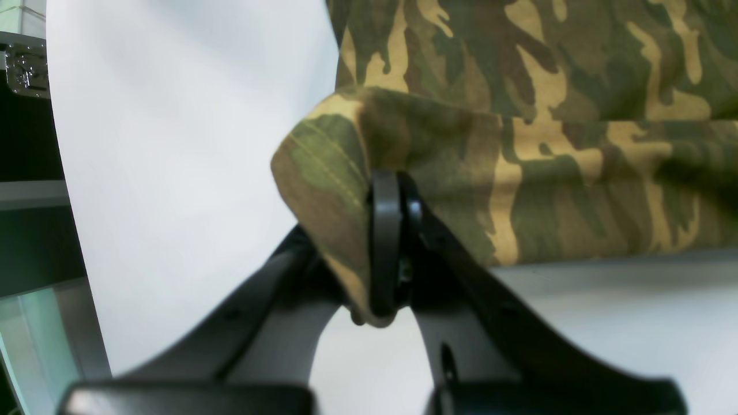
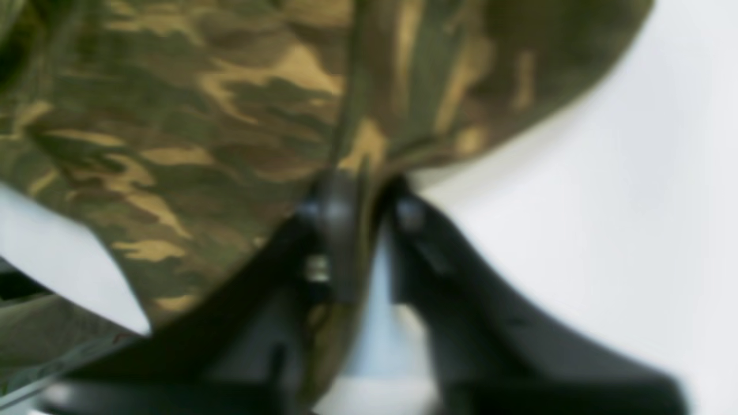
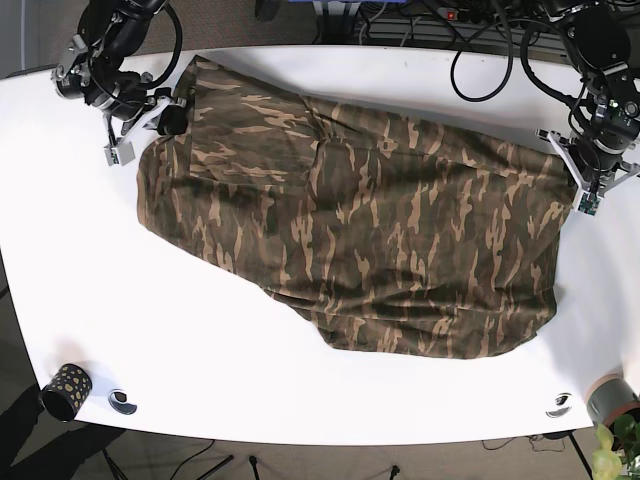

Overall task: Fold the T-shirt properly
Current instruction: 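Lay the shirt down flat, holding its corners with both grippers, then lift the camouflage shirt with both grippers and swing it over the table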

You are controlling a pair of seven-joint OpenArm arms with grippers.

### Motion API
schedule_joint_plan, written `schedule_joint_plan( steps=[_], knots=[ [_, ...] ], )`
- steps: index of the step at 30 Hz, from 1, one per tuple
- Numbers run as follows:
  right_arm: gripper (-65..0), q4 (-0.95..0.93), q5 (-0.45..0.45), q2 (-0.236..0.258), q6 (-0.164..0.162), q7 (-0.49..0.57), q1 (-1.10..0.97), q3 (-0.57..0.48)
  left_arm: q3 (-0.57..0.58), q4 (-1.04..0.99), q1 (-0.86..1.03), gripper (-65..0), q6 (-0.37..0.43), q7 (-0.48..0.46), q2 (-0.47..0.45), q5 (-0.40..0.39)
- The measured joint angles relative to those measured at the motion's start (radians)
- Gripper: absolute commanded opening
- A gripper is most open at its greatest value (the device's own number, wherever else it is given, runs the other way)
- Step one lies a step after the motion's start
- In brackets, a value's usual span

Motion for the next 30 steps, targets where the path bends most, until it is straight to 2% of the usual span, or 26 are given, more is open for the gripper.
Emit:
schedule_joint_plan(
  steps=[3,8,11,15,18,22,26,30],
  knots=[
    [-65.0,0.000,-0.002,0.000,0.000,-0.002,0.000,0.000,0.000,0.000,0.000,-64.2,0.000,0.000,0.000,0.000],
    [-65.0,0.020,0.051,0.019,-0.001,-0.019,-0.042,0.001,-0.039,0.003,0.000,-65.0,-0.018,0.000,0.003,-0.024],
    [-65.0,0.109,0.102,0.028,-0.003,-0.032,-0.112,0.022,-0.110,0.012,0.000,-65.0,-0.085,-0.002,0.006,-0.027],
    [-65.0,0.226,0.119,0.030,-0.003,-0.050,-0.145,0.021,-0.126,0.012,-0.013,-65.0,-0.085,0.000,0.006,-0.022],
    [-65.0,0.295,0.127,0.049,-0.001,-0.043,-0.113,0.012,-0.075,0.012,-0.059,-65.0,-0.084,0.008,0.006,0.004],
    [-65.0,0.316,0.112,0.069,-0.003,-0.040,-0.023,0.017,0.031,0.013,-0.146,-65.0,-0.082,-0.001,0.006,-0.008],
    [-65.0,0.290,0.109,0.109,-0.002,-0.048,0.077,-0.011,0.118,0.013,-0.234,-65.0,-0.012,0.006,0.005,-0.001],
    [-65.0,0.218,0.059,0.147,-0.003,-0.047,0.199,-0.076,0.193,0.013,-0.333,-65.0,0.032,0.005,0.001,0.002]
  ],
)
